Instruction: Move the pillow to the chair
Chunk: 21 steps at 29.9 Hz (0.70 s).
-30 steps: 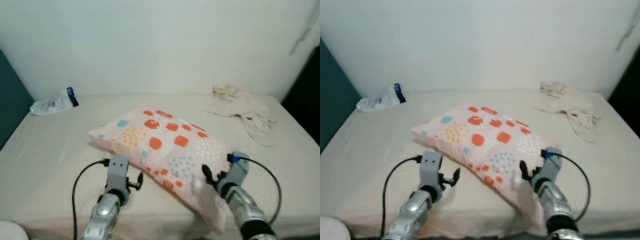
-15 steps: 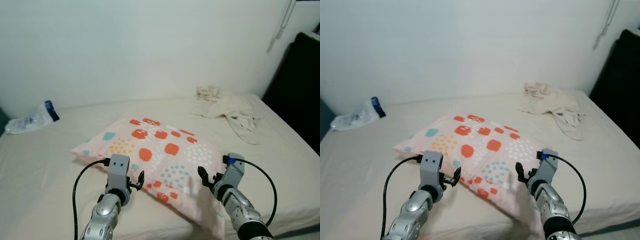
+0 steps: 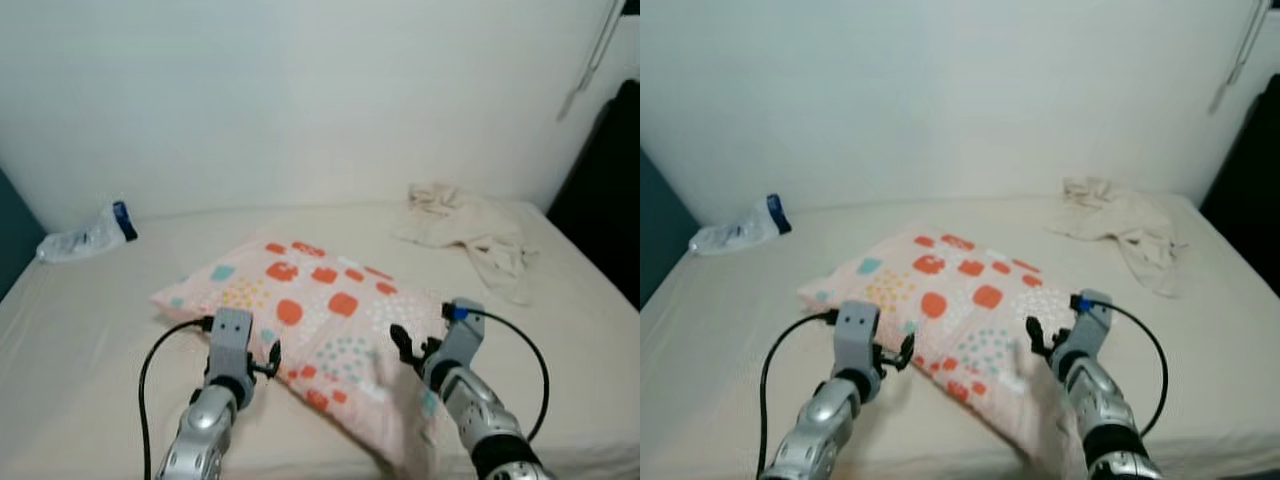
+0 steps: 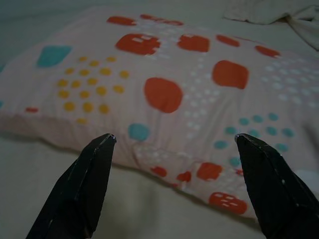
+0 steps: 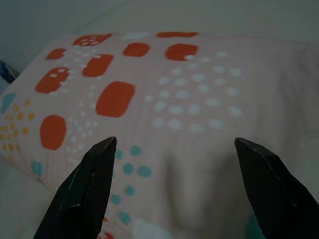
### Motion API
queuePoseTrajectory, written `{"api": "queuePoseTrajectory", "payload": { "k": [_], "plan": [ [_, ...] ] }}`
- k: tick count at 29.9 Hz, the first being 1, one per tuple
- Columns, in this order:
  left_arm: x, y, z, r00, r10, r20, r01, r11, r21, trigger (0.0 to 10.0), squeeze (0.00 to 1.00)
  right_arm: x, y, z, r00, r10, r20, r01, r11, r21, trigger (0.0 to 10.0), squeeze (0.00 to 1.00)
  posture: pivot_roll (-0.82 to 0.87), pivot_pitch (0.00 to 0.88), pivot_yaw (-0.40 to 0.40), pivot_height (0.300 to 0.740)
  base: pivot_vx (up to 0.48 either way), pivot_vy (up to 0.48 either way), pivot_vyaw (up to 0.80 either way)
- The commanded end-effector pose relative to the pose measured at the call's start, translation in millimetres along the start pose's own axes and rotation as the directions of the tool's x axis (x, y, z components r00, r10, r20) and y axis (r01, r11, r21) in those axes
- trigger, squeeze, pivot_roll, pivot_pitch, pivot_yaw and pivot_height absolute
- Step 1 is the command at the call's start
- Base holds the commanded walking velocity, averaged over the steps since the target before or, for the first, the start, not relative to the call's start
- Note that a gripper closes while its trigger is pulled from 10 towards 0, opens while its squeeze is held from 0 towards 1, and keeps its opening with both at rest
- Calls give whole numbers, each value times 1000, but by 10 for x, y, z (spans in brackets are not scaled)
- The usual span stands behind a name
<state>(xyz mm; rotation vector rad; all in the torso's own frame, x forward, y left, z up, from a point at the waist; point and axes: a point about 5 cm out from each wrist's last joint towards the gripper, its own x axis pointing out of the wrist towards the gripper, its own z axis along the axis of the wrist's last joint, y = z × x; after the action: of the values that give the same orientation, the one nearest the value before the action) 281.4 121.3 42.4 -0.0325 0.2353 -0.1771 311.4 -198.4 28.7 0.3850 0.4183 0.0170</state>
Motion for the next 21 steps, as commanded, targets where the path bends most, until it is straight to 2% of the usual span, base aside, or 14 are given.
{"api": "queuePoseTrajectory", "payload": {
  "k": [1,5,7,14,21],
  "plan": [
    [-22,74,-63,999,28,-32,-27,999,16,10000,0,10,45,-85,999,17,-47,-16,1000,13,10000,0,-53,29,22,740,0,0,0],
    [-27,85,-67,999,39,-34,-38,999,20,10000,0,18,60,-109,996,37,-78,-34,999,35,10000,0,-51,33,21,725,0,0,0],
    [-34,113,-75,998,58,-35,-57,998,26,10000,0,-1,-18,-145,995,5,-100,4,995,95,10000,0,-50,40,20,710,0,0,0],
    [-25,164,-71,996,82,-38,-81,996,34,10000,0,-38,-159,-122,996,-39,-84,53,984,168,10000,0,-51,44,21,680,0,0,0],
    [5,300,-43,989,142,-40,-140,989,48,10000,0,-47,-244,-41,996,-52,-66,63,981,181,10000,0,-55,53,26,645,0,0,0]
  ]
}}
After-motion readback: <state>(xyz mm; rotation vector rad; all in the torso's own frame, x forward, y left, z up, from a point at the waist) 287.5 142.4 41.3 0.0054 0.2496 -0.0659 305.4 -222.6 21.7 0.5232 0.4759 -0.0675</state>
